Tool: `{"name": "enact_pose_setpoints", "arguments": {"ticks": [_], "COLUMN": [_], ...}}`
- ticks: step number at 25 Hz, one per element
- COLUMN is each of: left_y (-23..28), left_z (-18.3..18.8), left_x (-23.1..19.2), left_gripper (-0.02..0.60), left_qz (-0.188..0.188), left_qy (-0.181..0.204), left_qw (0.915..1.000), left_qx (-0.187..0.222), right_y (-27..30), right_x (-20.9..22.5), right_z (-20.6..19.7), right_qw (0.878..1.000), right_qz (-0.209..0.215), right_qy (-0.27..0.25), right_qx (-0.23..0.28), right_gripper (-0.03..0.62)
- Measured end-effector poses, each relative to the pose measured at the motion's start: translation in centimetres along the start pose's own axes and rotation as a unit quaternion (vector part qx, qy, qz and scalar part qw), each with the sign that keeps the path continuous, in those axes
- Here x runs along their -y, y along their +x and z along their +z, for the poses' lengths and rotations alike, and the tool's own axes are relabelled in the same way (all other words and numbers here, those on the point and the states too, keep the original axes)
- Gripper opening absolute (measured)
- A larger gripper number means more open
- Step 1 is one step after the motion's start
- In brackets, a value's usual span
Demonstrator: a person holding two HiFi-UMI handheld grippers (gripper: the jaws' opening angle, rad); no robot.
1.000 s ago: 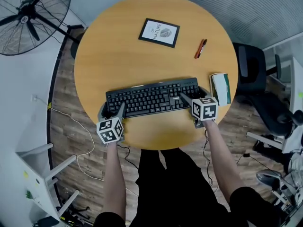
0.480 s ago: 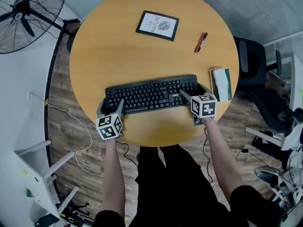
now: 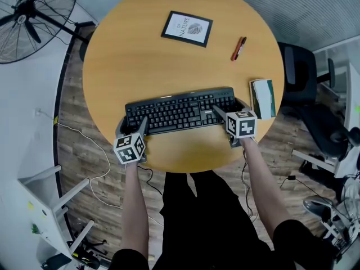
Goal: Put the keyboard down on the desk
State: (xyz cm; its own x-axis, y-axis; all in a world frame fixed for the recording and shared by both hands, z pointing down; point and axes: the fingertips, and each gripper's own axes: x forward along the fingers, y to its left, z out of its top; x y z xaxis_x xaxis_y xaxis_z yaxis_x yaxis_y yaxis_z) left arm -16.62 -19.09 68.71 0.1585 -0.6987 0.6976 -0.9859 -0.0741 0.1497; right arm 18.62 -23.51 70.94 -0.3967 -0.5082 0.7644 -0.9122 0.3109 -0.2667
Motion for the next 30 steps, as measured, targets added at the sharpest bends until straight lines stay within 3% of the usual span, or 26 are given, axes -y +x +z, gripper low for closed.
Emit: {"name": "enact_pose_setpoints", "arguments": {"ticks": [30], "left_y": [0.4], "left_z": [-1.3], "left_x": [-0.2], "left_gripper": [0.356], "left_qz": [-0.006], "left_qy": [-0.033], "left_qw": [0.9994], "left_qx": [-0.008], "right_y": [0.7], "right_x": [0.2], "right_z": [-0.7], "right_qw": [1.0], "right_qz": [0.011], "right_qy": [0.002], "right_qx": [0.019], "right_gripper": [0.423]}}
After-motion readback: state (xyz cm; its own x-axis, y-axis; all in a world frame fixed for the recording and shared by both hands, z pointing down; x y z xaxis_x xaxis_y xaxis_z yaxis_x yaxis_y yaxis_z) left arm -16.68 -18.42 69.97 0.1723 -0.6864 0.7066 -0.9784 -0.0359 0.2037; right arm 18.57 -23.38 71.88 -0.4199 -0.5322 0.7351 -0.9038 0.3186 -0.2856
